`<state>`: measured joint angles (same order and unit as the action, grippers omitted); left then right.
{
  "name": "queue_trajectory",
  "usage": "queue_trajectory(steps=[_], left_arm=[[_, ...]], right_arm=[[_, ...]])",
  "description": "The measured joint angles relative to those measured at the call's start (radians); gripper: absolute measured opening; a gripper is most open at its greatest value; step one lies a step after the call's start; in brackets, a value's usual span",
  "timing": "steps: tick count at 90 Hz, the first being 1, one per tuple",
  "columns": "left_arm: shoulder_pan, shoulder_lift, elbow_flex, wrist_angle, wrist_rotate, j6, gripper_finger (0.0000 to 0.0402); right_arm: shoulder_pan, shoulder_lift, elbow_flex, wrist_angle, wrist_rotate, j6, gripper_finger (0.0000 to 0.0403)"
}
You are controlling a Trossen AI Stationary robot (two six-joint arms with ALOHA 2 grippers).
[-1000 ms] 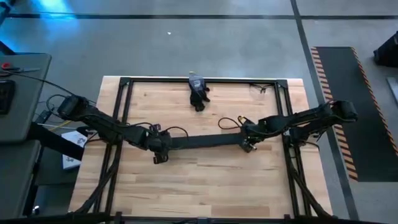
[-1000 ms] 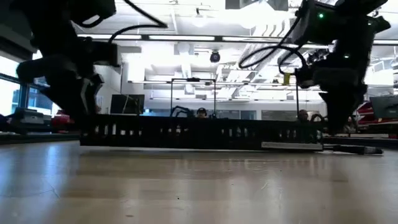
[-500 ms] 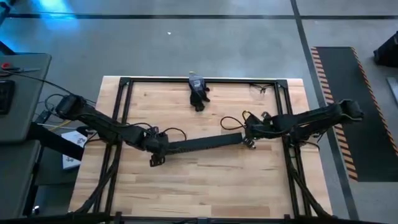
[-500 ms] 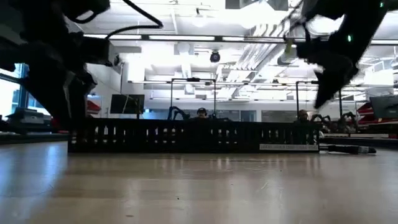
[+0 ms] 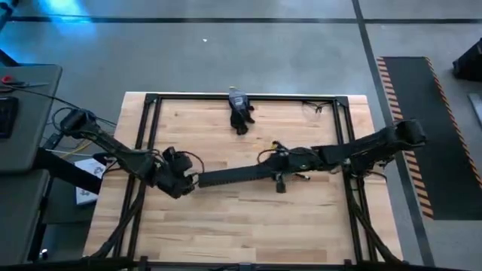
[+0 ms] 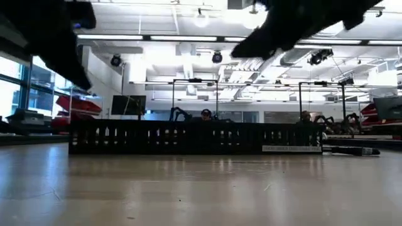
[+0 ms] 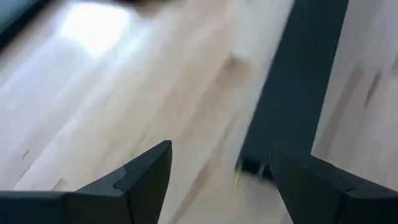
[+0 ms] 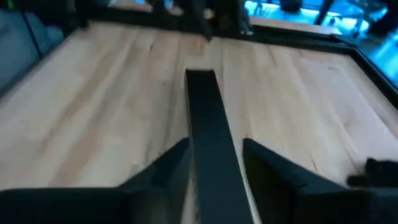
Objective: Ziptie cables
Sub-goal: Close the black cable duct
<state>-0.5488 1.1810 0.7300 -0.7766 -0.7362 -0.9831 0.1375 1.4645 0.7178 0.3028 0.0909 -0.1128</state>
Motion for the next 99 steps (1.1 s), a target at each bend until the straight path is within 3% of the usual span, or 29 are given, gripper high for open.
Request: queue_trajectory(steps=[18, 24, 33, 45, 72, 85, 99], left_arm=[[-0.038, 0.043, 0.0, 0.102, -0.041, -0.005, 0.025], [-0.038, 0.068, 0.0, 0.136, -0.043, 0.006, 0.025], [-0.038, 0.105, -0.001, 0.166, -0.043, 0.009, 0.025], [-0.038, 0.157, -0.001, 0.198, -0.044, 0.009, 0.025], [-0.039, 0.201, -0.001, 0.29, -0.117, 0.018, 0.025], [-0.042, 0.193, -0.001, 0.34, -0.184, 0.019, 0.025], [-0.042, 0.193, -0.001, 0.401, -0.2, 0.051, 0.025]], right_arm=[[-0.069, 0.213, 0.077, 0.055, -0.169, -0.094, 0.0305], [-0.079, 0.274, 0.112, 0.058, -0.211, -0.104, 0.0333], [-0.079, 0.348, 0.161, 0.014, -0.192, -0.067, 0.0354], [-0.075, 0.397, 0.231, -0.087, -0.121, 0.049, 0.0347], [-0.03, 0.406, 0.272, -0.208, 0.05, 0.349, 0.0271], [-0.001, 0.404, 0.281, -0.255, 0.076, 0.485, 0.0252], [0.033, 0.404, 0.303, -0.285, 0.097, 0.466, 0.0248]])
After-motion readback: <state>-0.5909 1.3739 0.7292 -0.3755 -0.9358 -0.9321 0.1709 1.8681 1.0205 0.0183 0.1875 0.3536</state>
